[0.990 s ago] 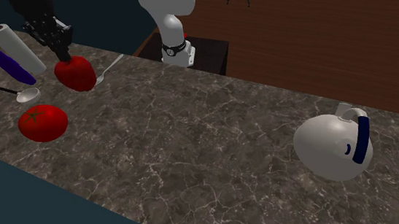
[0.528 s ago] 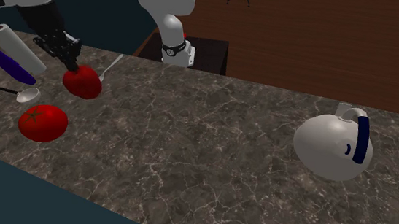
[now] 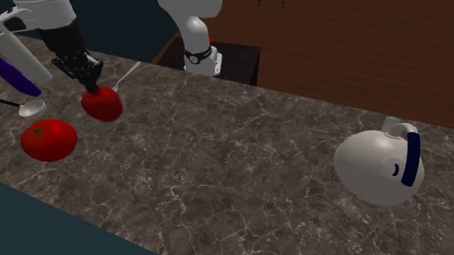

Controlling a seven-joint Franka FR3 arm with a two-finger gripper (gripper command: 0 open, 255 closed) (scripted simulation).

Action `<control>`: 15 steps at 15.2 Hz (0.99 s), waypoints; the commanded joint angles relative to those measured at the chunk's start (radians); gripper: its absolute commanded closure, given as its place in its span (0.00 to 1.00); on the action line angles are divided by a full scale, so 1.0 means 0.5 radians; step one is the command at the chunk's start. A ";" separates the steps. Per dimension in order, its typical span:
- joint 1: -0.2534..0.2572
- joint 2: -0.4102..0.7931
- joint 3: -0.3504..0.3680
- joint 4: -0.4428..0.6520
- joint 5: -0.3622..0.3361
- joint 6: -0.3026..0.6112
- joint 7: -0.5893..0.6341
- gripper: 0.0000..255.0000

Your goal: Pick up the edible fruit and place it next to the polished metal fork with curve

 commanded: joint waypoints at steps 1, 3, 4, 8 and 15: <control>0.000 0.022 -0.004 -0.039 0.003 0.062 -0.008 1.00; 0.002 0.044 -0.007 -0.075 0.007 0.120 -0.013 1.00; 0.002 0.056 -0.008 -0.093 0.009 0.150 -0.016 1.00; 0.006 0.110 -0.014 -0.158 0.020 0.268 -0.029 1.00; 0.008 0.136 -0.016 -0.183 0.025 0.320 -0.035 1.00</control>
